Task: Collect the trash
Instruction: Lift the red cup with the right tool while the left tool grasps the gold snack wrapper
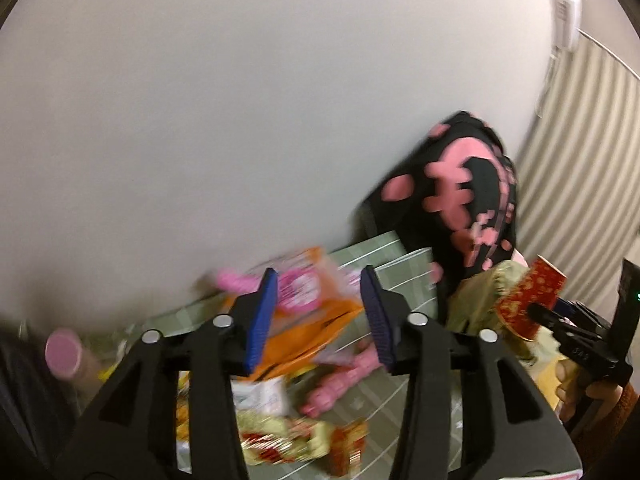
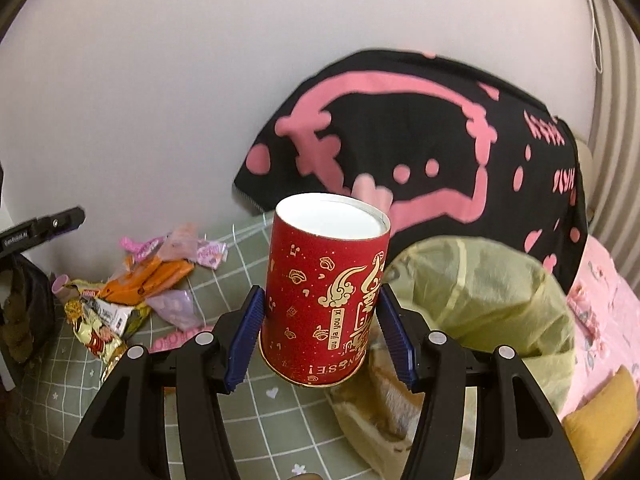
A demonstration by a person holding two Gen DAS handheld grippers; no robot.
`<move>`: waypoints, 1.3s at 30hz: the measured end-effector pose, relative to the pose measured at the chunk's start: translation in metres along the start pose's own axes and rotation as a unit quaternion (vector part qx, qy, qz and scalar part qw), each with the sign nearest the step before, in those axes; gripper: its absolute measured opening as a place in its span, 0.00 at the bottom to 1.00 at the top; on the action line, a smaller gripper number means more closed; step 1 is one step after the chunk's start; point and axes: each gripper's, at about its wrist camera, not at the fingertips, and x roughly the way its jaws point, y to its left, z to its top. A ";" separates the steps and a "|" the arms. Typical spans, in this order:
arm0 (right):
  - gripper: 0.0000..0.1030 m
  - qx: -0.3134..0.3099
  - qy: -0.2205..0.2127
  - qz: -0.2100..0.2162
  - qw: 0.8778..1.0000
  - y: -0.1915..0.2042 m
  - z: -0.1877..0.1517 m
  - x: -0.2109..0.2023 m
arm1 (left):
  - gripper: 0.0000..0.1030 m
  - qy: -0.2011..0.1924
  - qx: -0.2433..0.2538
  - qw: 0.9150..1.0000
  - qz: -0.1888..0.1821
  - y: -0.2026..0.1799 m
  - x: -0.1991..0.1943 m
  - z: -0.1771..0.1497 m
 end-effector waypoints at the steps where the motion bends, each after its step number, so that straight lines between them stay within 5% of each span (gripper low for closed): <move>1: 0.52 -0.001 0.003 0.002 1.000 0.001 -0.003 0.002 | 0.41 0.007 -0.017 1.000 0.016 0.014 0.001 -0.009; 9: 0.52 -0.010 0.026 0.022 0.999 0.014 -0.016 0.016 | 0.43 0.040 -0.065 0.992 0.104 0.051 0.006 -0.059; 12: 0.52 -0.017 0.030 0.028 0.999 0.019 -0.017 0.020 | 0.43 0.007 -0.094 0.980 0.172 0.047 -0.007 -0.076; 18: 0.52 -0.028 0.040 0.038 0.998 0.026 -0.021 0.027 | 0.45 0.001 -0.142 0.964 0.224 0.038 -0.018 -0.110; 22: 0.52 -0.037 0.045 0.044 0.997 0.032 -0.022 0.030 | 0.45 0.051 -0.148 0.965 0.212 0.039 -0.004 -0.122; 26: 0.52 -0.047 0.040 0.047 0.997 0.034 -0.020 0.028 | 0.22 0.057 -0.154 0.968 0.191 0.036 0.001 -0.116; 39: 0.52 -0.036 0.003 0.048 0.998 0.028 -0.005 0.010 | 0.16 -0.024 -0.067 0.988 0.135 -0.015 -0.028 -0.046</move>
